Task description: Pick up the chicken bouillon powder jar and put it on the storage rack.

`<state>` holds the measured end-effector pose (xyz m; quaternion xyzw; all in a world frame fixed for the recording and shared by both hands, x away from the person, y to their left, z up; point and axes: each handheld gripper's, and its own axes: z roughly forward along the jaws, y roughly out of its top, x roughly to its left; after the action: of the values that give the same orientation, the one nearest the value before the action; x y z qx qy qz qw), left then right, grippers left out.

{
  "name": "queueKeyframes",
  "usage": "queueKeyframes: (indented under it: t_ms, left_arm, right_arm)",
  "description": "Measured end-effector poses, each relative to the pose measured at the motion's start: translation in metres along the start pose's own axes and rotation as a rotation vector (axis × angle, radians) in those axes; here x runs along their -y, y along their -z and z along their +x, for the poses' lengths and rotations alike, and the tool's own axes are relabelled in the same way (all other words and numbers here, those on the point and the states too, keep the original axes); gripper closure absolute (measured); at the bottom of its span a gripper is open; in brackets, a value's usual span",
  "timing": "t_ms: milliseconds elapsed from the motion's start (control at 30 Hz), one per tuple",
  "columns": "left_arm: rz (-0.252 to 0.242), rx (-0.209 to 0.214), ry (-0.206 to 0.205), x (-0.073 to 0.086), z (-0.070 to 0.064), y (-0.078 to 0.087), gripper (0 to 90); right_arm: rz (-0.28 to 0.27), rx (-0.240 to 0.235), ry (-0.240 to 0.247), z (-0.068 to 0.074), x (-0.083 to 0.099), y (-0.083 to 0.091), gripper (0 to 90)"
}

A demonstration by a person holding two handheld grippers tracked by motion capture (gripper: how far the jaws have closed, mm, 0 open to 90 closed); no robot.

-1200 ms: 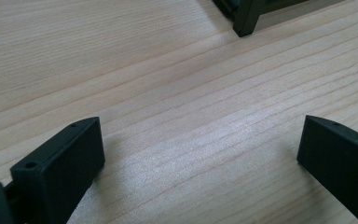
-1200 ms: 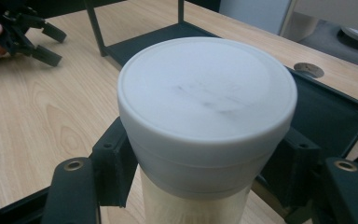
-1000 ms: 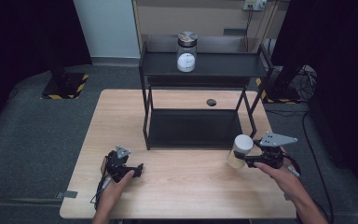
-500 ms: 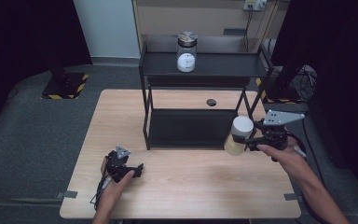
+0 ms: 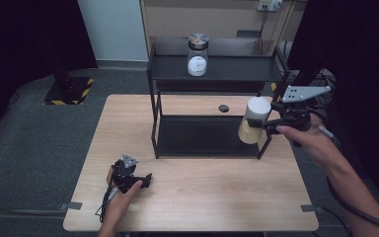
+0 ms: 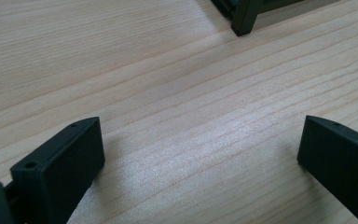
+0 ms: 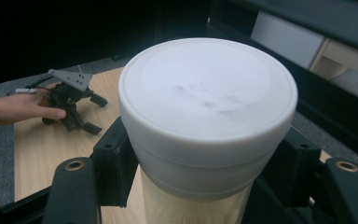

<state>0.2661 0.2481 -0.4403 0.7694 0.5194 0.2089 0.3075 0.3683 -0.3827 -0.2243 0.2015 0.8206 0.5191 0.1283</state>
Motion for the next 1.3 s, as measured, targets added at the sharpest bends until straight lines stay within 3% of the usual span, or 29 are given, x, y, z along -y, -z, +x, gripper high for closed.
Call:
queueKeyframes:
  t_ms: [367,633,1000,1300]
  left_arm:
    - [0.000,0.000,0.000,0.000,0.000,0.000,0.0]
    - [-0.001,0.000,0.000,0.000,0.000,0.000,0.0]
    - [0.000,0.001,0.000,0.000,0.000,0.000,0.0]
    - [0.000,0.001,0.000,0.000,0.000,0.000,0.0]
  right_arm:
    - [-0.025,-0.007,0.028,-0.017,-0.065,0.017,35.8]
    - [-0.041,0.033,0.036,-0.030,-0.102,0.022,35.7]
    - [-0.061,0.062,0.032,-0.056,-0.122,0.013,35.7]
    - [-0.067,0.104,-0.004,-0.076,-0.128,0.002,35.7]
